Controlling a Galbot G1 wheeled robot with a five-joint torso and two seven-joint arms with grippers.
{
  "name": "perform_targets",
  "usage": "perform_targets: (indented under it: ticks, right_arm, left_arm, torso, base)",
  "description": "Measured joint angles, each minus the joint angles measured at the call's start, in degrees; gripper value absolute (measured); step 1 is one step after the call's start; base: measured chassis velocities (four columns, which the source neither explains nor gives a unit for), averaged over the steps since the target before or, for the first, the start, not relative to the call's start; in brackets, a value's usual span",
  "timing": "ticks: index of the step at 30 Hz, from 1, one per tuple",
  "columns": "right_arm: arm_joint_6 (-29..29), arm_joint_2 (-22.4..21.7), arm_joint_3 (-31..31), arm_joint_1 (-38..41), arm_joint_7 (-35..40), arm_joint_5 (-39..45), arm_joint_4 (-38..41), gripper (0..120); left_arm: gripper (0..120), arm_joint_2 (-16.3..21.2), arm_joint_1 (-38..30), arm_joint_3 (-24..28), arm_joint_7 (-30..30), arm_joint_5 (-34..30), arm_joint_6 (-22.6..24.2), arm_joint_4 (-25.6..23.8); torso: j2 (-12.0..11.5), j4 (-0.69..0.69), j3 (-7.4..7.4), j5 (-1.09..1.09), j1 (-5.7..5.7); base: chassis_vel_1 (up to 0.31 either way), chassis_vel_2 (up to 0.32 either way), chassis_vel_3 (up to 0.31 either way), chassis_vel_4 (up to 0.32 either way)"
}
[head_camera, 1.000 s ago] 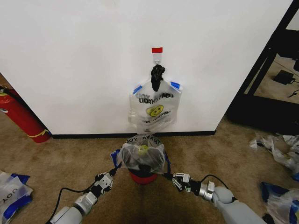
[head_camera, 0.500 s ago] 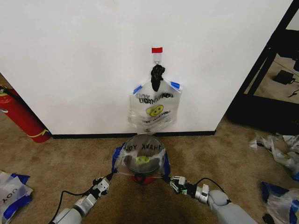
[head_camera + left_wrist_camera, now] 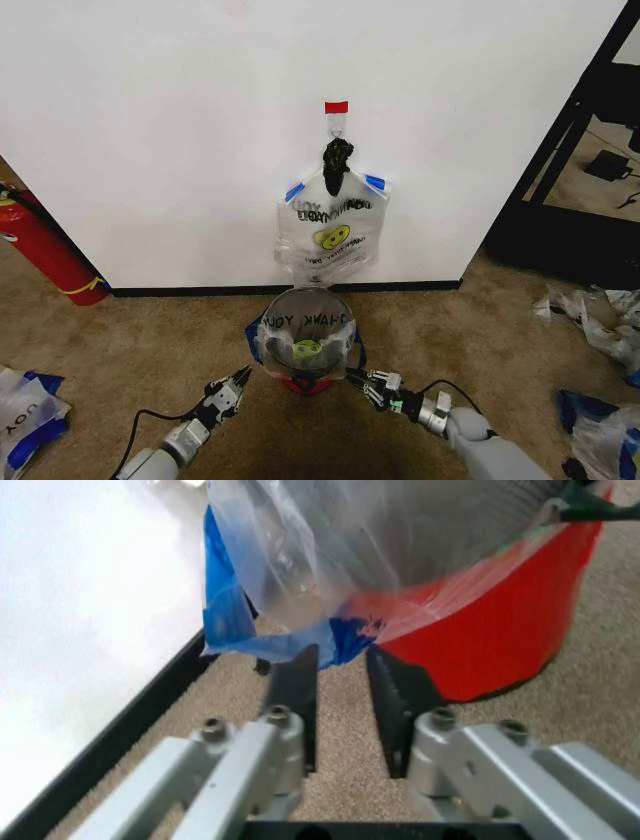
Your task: Pick up the garbage bag from the wall and place it over the trash bin.
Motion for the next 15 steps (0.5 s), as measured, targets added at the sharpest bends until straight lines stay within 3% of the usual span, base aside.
perform_targets:
  ticks: [4,8,10,11,13,14,15]
  right_arm:
    - [-6.43,-4.96,2.10,-0.04,-10.76,2.90,2.94,46]
    - [-10.74,-8.80,3.11,0.19,-14.62,7.60,5.74,60]
    - [-12.10,-10.70,2.59,0.10,-10.30,12.54,8.95,68]
    - [-13.12,-11.56,1.65,0.02,-3.64,14.99,11.76,73]
    - [-13.64,-11.80,1.28,0.02,-1.19,15.58,12.77,75]
    - [-16.26,-12.39,-0.26,0.46,7.60,17.35,15.91,81]
    - [-18.17,-12.55,-1.24,1.19,11.70,18.36,17.25,85]
  left_arm:
    - [41,1.07,0.18,-1.36,2.53,3.02,-2.02,1.12]
    - [53,1.19,0.32,-1.98,4.09,5.11,-4.13,2.05]
    - [62,0.94,0.45,-2.20,4.57,6.03,-4.92,2.15]
    - [68,0.77,0.56,-2.36,4.60,6.28,-5.15,2.14]
    - [69,0.73,0.61,-2.40,4.59,6.33,-5.18,2.10]
    - [74,0.63,0.80,-2.48,4.34,6.42,-5.23,1.93]
    - [79,0.59,0.93,-2.53,4.04,6.47,-5.23,1.82]
  torso:
    - [0.00,-0.01,0.00,-0.02,0.00]
    - [0.00,-0.01,0.00,-0.03,0.00]
    - [0.00,-0.02,0.00,-0.03,0.00]
    - [0.00,-0.02,0.00,-0.01,0.00]
    - [0.01,-0.02,0.00,-0.02,0.00]
    - [0.01,0.00,0.00,-0.02,0.00]
    - [0.00,-0.01,0.00,-0.01,0.00]
  base:
    - [0.000,0.000,0.000,0.000]
    - [0.000,0.000,0.000,0.000]
    - [0.000,0.000,0.000,0.000]
    - [0.000,0.000,0.000,0.000]
    - [0.000,0.000,0.000,0.000]
    - [0.000,0.000,0.000,0.000]
    - [0.000,0.000,0.000,0.000]
